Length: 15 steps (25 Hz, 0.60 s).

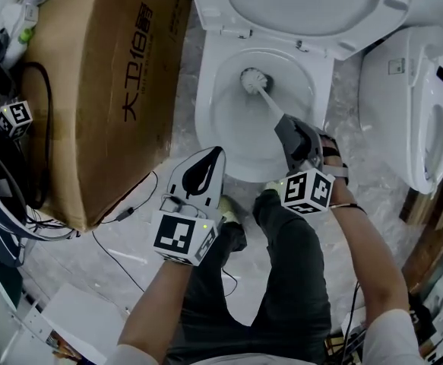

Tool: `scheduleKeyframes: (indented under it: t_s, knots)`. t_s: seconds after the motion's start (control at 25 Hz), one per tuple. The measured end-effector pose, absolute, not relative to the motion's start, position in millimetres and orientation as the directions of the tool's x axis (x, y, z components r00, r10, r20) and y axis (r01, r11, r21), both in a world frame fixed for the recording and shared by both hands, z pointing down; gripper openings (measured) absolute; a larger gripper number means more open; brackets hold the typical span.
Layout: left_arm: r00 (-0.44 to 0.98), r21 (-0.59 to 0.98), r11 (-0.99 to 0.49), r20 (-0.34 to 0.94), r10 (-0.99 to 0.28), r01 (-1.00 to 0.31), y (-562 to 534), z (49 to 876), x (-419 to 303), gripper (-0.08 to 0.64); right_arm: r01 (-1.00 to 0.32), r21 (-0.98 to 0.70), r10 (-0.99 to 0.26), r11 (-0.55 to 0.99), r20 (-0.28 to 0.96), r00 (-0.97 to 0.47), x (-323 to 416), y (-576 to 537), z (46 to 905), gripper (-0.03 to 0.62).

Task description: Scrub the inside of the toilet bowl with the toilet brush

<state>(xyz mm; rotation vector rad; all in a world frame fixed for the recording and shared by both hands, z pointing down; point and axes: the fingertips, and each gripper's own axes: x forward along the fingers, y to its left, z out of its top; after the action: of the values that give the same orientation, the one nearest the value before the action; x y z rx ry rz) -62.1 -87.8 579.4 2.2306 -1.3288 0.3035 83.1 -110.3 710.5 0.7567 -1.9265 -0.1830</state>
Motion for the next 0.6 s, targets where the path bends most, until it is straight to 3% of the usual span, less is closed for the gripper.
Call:
scheduleKeyframes:
  t_s: [0.6]
  knots:
    - [0.504,0.345,-0.377,0.454,-0.735,-0.860,-88.5,559.2,-49.7,0.006,-0.327,0.457,-0.511,0.827,0.854,-0.099,158.3,-95.9,696.0,0.156]
